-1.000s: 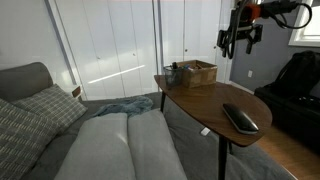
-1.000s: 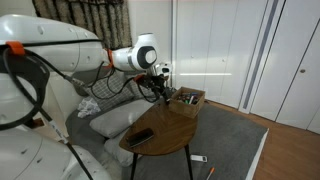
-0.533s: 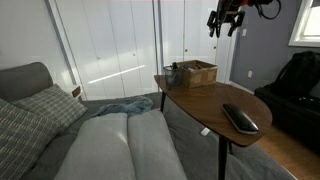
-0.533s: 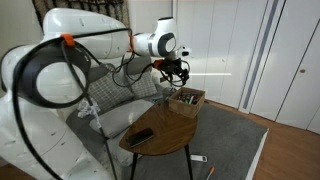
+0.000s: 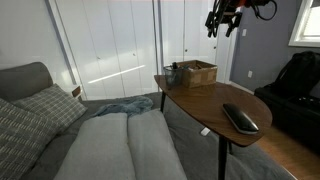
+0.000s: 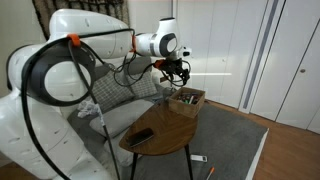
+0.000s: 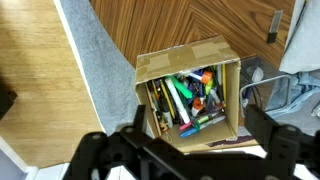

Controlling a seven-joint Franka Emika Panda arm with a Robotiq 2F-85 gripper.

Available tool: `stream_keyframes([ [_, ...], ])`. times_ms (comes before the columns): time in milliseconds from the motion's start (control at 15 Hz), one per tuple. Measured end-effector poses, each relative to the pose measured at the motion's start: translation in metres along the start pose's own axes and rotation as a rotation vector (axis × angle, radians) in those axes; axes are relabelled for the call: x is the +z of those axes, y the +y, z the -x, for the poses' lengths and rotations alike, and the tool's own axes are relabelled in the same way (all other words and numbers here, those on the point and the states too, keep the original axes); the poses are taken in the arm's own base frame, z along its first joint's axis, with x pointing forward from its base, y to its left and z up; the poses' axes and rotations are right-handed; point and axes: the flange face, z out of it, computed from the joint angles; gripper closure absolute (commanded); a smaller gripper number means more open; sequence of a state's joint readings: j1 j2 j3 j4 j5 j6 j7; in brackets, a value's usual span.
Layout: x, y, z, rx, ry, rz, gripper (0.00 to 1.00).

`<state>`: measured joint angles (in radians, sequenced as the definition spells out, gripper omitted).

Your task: Remove the pair of glasses from the desktop pen and pencil storage basket and put it in the box

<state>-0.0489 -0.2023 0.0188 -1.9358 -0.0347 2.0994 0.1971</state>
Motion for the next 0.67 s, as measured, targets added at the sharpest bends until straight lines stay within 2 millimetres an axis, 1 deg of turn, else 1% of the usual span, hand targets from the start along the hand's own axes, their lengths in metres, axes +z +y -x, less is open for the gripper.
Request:
stream_keyframes([
  [133, 0.002, -0.010, -0.005, -0.009, 0.030, -0.010, 0.00],
  [267, 0.009, -0.034, -0.017, -0.048, 0.076, -0.033, 0.00],
  [333, 0.016, -0.047, -0.025, -0.077, 0.090, -0.045, 0.00],
  [467, 0.037, -0.070, -0.045, -0.129, 0.082, -0.059, 0.00],
  [667, 0.084, -0.098, -0.071, -0.166, 0.015, -0.054, 0.00],
])
